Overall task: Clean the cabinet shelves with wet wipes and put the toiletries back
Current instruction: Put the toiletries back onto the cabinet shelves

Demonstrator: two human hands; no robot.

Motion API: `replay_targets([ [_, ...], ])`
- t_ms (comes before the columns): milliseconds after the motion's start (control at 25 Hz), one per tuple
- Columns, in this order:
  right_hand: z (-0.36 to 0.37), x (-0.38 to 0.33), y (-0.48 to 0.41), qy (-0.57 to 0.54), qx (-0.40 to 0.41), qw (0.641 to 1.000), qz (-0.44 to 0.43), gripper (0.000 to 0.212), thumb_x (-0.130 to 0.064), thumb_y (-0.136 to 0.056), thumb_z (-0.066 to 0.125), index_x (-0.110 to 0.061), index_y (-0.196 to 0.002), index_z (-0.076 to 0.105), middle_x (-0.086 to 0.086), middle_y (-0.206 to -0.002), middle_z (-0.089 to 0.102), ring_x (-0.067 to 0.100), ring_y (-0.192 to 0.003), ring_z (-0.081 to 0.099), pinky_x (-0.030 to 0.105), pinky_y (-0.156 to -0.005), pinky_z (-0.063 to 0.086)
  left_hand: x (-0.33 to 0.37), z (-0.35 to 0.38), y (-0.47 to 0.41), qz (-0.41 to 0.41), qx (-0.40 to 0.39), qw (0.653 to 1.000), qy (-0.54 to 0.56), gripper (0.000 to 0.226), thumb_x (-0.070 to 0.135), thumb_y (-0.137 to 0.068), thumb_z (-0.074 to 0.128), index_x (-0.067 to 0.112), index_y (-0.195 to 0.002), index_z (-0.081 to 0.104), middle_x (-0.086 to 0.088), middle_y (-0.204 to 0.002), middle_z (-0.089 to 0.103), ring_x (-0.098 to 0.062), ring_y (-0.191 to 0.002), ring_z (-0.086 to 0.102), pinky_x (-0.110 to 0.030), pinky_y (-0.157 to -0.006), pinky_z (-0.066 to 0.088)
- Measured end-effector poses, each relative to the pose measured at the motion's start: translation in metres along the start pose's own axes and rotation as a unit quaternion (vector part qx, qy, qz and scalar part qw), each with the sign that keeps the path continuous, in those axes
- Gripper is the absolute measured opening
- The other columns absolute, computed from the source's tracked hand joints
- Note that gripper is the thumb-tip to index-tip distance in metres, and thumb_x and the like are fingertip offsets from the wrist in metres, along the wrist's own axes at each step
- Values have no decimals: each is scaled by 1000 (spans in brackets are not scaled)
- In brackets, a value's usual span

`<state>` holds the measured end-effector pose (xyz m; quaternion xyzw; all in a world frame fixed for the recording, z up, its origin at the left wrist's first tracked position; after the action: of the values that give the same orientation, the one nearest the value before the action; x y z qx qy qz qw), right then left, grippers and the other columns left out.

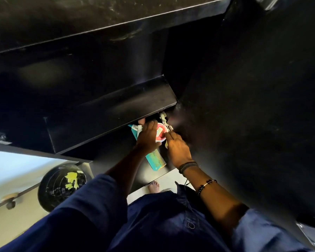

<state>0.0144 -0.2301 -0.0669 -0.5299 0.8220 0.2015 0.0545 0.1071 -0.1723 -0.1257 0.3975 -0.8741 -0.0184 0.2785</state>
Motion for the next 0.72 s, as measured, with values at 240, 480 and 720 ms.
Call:
replay_targets([
  [240,-11,0,4,-70,12,997,-26,54,-8,-91,49,-8,-143,37,13,-147,41,29,-134,41,31,-112,31,4,0,0,20,68,997,8,74,44,-70,67,2,-127,48,-17,-121,56,-35,-110,55,-45,-97,44],
  [480,-27,-3,1,-192,47,980,13,46,-21,-92,54,-7,-136,47,12,-138,50,29,-125,50,33,-107,37,7,-28,56,-2,136,983,121,82,31,-70,80,2,-136,41,-18,-131,52,-33,-120,51,-42,-100,47],
  [720,-23,-32,14,-314,-6,949,9,39,-28,-89,63,-16,-125,56,5,-122,64,22,-108,62,37,-99,50,7,-72,110,17,179,973,141,86,38,-66,82,6,-135,42,-14,-131,51,-27,-117,52,-44,-97,49],
])
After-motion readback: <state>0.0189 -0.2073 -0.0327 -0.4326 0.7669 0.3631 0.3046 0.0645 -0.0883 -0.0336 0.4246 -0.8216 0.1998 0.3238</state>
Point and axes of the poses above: each hand's wrist, its own y-axis away from the middle knuckle, its own z-axis out of the palm, x = y × z, the point moved 9 cm from there along -y, towards the middle knuckle
